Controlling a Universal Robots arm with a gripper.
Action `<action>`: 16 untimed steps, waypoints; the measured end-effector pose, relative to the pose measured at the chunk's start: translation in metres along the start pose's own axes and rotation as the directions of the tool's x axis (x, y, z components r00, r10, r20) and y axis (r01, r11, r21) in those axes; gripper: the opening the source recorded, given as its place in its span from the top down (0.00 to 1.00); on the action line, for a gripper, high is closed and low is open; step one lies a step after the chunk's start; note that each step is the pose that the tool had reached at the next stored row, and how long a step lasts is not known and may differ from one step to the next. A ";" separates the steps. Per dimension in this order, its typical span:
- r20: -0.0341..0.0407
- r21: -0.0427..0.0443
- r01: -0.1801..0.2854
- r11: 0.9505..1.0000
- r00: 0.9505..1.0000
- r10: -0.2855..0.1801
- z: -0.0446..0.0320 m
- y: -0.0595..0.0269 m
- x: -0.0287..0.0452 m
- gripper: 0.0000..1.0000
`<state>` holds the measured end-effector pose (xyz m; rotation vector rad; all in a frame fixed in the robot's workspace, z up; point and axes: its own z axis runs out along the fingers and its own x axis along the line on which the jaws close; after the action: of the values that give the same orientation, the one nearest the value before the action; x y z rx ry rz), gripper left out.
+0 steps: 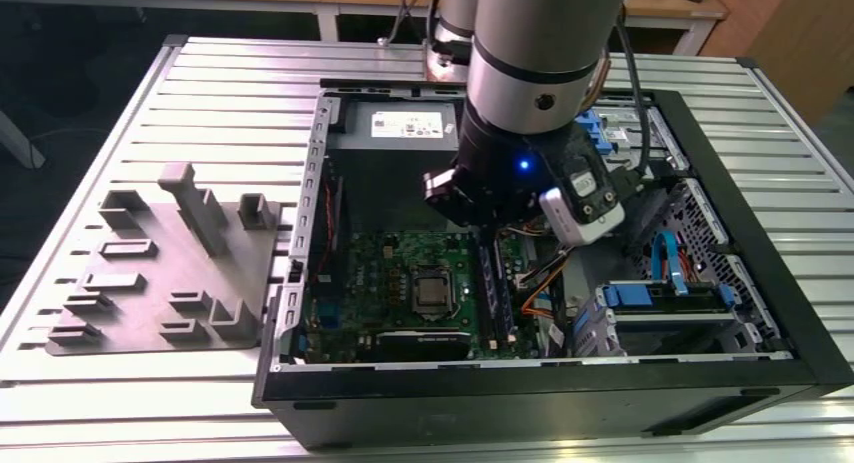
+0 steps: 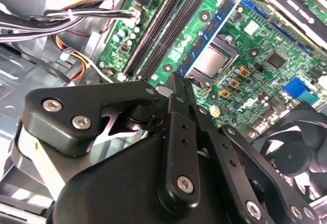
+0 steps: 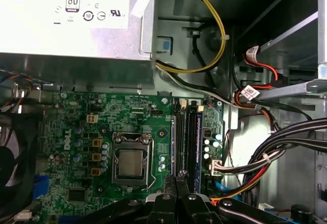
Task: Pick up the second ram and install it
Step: 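Insert the second ram into the second slot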
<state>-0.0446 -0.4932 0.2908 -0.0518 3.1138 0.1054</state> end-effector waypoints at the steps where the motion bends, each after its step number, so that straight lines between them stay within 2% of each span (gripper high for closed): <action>1: 0.000 0.000 0.000 1.000 1.000 0.000 0.0004 -0.0001 -0.0004 0.92; 10: 0.000 0.000 0.000 1.000 1.000 0.000 0.0063 -0.0007 -0.0063 0.92; 16: 0.000 0.000 0.000 1.000 1.000 0.000 0.0117 -0.0011 -0.0074 0.92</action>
<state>-0.0369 -0.4932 0.2792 -0.0526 3.1137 0.1056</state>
